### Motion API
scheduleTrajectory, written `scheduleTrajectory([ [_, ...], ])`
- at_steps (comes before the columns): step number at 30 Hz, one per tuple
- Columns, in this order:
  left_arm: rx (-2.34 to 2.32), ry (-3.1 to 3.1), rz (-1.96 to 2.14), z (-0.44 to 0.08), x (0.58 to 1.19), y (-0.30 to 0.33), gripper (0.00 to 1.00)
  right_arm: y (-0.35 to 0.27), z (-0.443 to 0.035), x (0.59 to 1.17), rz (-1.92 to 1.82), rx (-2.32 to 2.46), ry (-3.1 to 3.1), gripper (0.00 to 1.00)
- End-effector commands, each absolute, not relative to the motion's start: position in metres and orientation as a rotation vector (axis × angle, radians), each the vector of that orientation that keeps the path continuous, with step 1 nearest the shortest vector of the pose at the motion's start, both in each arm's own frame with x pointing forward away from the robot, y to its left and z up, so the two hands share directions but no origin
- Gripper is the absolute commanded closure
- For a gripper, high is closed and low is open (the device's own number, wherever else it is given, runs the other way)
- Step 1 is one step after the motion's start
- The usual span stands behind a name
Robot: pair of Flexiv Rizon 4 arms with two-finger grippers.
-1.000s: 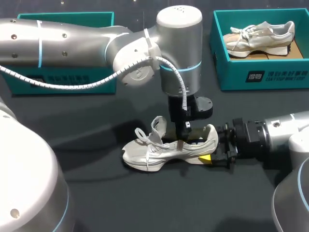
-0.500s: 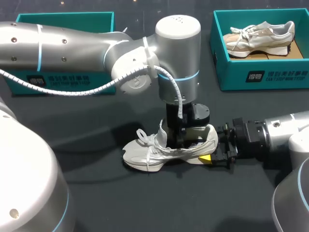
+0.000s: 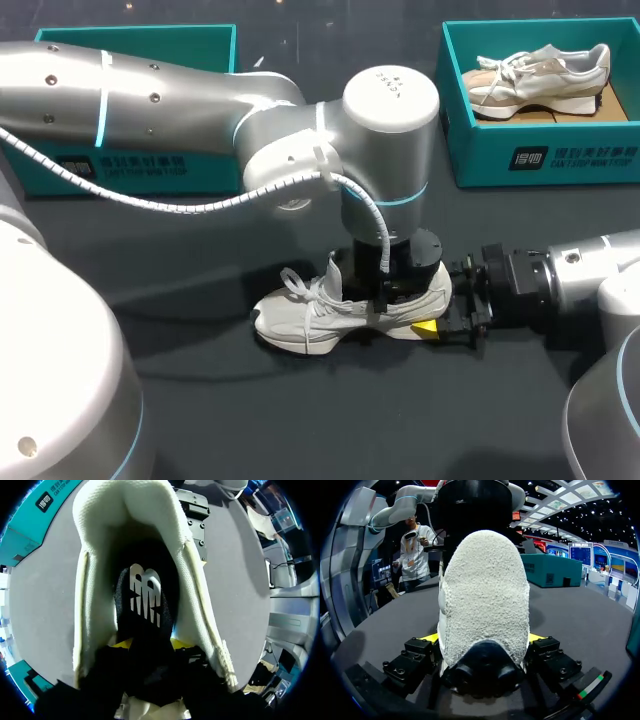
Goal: Take the shoe out of the shoebox, open the shoe tongue, remove and reinsert the insole, then place the shoe into the shoebox
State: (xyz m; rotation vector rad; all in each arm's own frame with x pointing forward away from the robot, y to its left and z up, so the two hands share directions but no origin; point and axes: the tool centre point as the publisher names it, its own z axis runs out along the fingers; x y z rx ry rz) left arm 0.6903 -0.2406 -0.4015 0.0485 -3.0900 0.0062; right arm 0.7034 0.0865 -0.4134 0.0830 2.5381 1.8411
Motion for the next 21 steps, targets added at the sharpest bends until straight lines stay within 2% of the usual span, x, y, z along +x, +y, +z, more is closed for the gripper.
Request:
scheduleTrajectory([
  [1,0.089,-3.125,-0.018,-0.417,0.698,-0.249,0.76,0.086,-0.414,0.703,1.837,0.084,2.541,1.00],
  [3,0.113,-3.125,-0.018,-0.417,0.703,-0.249,0.85,0.086,-0.414,0.703,1.837,0.084,2.541,1.00],
  [4,0.126,-3.125,-0.016,-0.417,0.707,-0.248,0.95,0.086,-0.414,0.703,1.837,0.084,2.541,1.00],
  [5,0.139,-3.125,-0.015,-0.417,0.710,-0.248,1.00,0.086,-0.414,0.703,1.837,0.084,2.541,1.00],
  [21,0.220,-2.937,0.272,-0.379,0.708,-0.226,1.00,0.086,-0.414,0.703,1.837,0.084,2.541,1.00],
])
